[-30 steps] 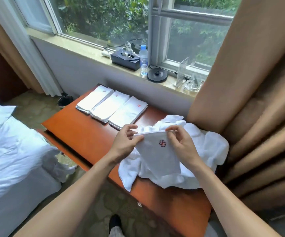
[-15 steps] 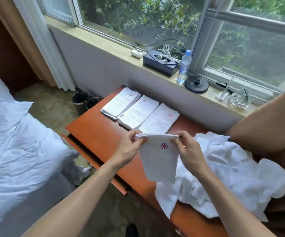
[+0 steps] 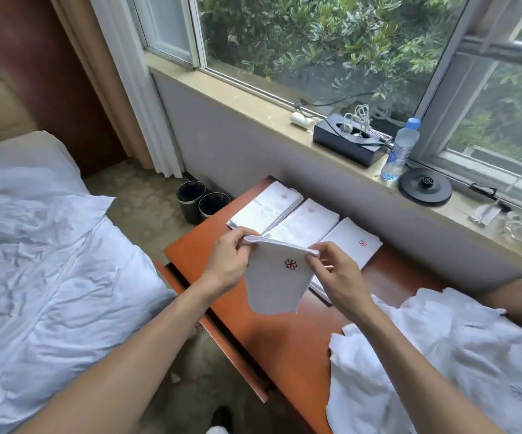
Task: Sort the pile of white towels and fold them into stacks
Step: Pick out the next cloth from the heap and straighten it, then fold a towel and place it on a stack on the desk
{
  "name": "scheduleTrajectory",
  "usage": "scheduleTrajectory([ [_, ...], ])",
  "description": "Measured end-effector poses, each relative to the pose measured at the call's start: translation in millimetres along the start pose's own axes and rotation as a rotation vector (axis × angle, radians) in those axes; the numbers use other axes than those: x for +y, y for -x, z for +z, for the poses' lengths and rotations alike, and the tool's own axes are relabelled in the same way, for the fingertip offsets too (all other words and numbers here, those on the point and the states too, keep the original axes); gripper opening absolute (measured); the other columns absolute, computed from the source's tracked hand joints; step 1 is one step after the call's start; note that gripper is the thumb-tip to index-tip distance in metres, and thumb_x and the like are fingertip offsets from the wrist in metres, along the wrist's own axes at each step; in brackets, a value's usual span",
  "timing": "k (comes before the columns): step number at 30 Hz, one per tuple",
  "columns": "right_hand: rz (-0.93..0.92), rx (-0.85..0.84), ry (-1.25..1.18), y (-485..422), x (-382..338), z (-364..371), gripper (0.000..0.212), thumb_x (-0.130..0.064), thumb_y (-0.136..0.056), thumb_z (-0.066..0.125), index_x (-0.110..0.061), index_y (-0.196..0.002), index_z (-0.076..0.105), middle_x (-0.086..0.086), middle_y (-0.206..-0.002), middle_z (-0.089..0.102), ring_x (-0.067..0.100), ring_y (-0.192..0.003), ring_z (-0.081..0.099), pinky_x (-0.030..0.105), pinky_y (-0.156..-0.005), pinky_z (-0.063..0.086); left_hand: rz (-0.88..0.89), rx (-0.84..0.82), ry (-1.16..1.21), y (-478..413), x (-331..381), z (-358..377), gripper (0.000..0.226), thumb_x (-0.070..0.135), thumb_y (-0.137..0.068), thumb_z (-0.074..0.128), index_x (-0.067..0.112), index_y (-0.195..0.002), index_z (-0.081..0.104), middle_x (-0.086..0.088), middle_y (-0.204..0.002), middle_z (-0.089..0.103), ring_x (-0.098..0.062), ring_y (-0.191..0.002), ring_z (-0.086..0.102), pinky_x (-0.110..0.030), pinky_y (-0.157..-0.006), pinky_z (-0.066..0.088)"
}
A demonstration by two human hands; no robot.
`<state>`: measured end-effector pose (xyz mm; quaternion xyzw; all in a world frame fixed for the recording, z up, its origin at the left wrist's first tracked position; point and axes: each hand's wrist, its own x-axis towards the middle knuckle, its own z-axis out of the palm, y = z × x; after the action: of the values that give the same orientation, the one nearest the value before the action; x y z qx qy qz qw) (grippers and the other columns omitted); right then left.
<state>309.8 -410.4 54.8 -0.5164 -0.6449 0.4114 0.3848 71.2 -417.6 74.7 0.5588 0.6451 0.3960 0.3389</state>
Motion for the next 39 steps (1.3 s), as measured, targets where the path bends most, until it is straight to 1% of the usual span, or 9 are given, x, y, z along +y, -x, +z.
scheduleTrajectory([
  [3,-0.009,-0.002,0.017,-33,-13,23,0.008,-0.027,-0.101,0.066,-0.033,-0.095,0.066,-0.023,-0.091,0.07,-0.001,-0.081,0.064,0.01,-0.067,0.048,0.014,0.027,0.037,-31,-14,-26,0.018,0.005,-0.101,0.057,0.016,-0.105,0.071,0.0,-0.102,0.072,-0.015,-0.09,0.067,-0.032,-0.065,0.062],
  [7,0.04,0.04,0.011,-77,-22,72,0.007,-0.024,-0.099,0.067,-0.029,-0.093,0.067,-0.01,-0.087,0.071,-0.001,-0.069,0.062,0.016,-0.054,0.052,0.027,0.032,0.116,-77,-52,-64,0.019,0.008,-0.096,0.068,0.027,-0.093,0.072,0.003,-0.092,0.074,-0.018,-0.082,0.07,-0.036,-0.066,0.063],
  [12,0.07,0.077,0.085,-126,-36,144,0.005,-0.025,-0.098,0.067,-0.028,-0.095,0.067,-0.019,-0.093,0.071,0.003,-0.083,0.065,0.013,-0.07,0.05,-0.008,-0.019,0.179,-145,-101,-126,0.008,0.009,-0.095,0.069,0.015,-0.098,0.073,-0.003,-0.09,0.078,-0.021,-0.077,0.075,-0.05,-0.082,0.062],
  [15,0.122,0.075,0.111,-143,-44,174,0.007,-0.023,-0.099,0.067,-0.029,-0.097,0.068,-0.013,-0.096,0.072,0.004,-0.088,0.067,0.019,-0.077,0.053,-0.021,-0.052,0.21,-174,-115,-153,0.009,0.007,-0.095,0.069,0.015,-0.096,0.073,-0.004,-0.09,0.078,-0.017,-0.078,0.074,-0.046,-0.086,0.062],
  [19,0.156,0.13,0.116,-167,-56,186,0.008,-0.021,-0.099,0.067,-0.029,-0.099,0.07,-0.011,-0.1,0.074,0.009,-0.092,0.068,0.031,-0.085,0.057,-0.002,-0.119,0.224,-209,-112,-169,0.011,0.006,-0.095,0.068,0.017,-0.095,0.072,0.001,-0.089,0.076,-0.014,-0.08,0.069,-0.034,-0.076,0.059],
  [23,0.165,0.17,0.113,-196,-61,184,0.01,-0.021,-0.098,0.068,-0.031,-0.097,0.069,-0.011,-0.097,0.074,0.008,-0.088,0.069,0.032,-0.084,0.057,0.031,-0.142,0.197,-248,-103,-171,0.004,0.016,-0.096,0.07,0.018,-0.098,0.072,0.0,-0.096,0.076,-0.012,-0.09,0.069,-0.031,-0.084,0.057],
  [26,0.176,0.196,0.1,-213,-53,179,0.013,-0.021,-0.097,0.068,-0.034,-0.094,0.069,-0.011,-0.095,0.073,0.01,-0.086,0.069,0.029,-0.081,0.056,0.034,-0.146,0.174,-268,-99,-158,0.007,0.016,-0.096,0.069,0.023,-0.095,0.07,0.0,-0.094,0.075,-0.01,-0.086,0.067,-0.031,-0.082,0.057],
  [32,0.205,0.179,0.089,-256,-27,160,0.004,-0.022,-0.097,0.068,-0.024,-0.099,0.071,-0.01,-0.096,0.071,0.013,-0.088,0.069,0.03,-0.083,0.055,0.014,-0.186,0.08,-326,-90,-131,0.004,0.019,-0.096,0.07,0.023,-0.094,0.07,-0.003,-0.095,0.075,-0.011,-0.082,0.067,-0.035,-0.08,0.058],
  [39,0.289,0.221,0.126,-307,4,144,0.008,-0.023,-0.098,0.066,-0.02,-0.103,0.071,-0.003,-0.096,0.073,0.016,-0.088,0.068,0.037,-0.087,0.056,0.124,-0.27,-0.064,-391,-101,-95,0.007,0.028,-0.099,0.067,0.022,-0.101,0.069,0.002,-0.094,0.074,-0.016,-0.089,0.071,-0.033,-0.081,0.057],
])
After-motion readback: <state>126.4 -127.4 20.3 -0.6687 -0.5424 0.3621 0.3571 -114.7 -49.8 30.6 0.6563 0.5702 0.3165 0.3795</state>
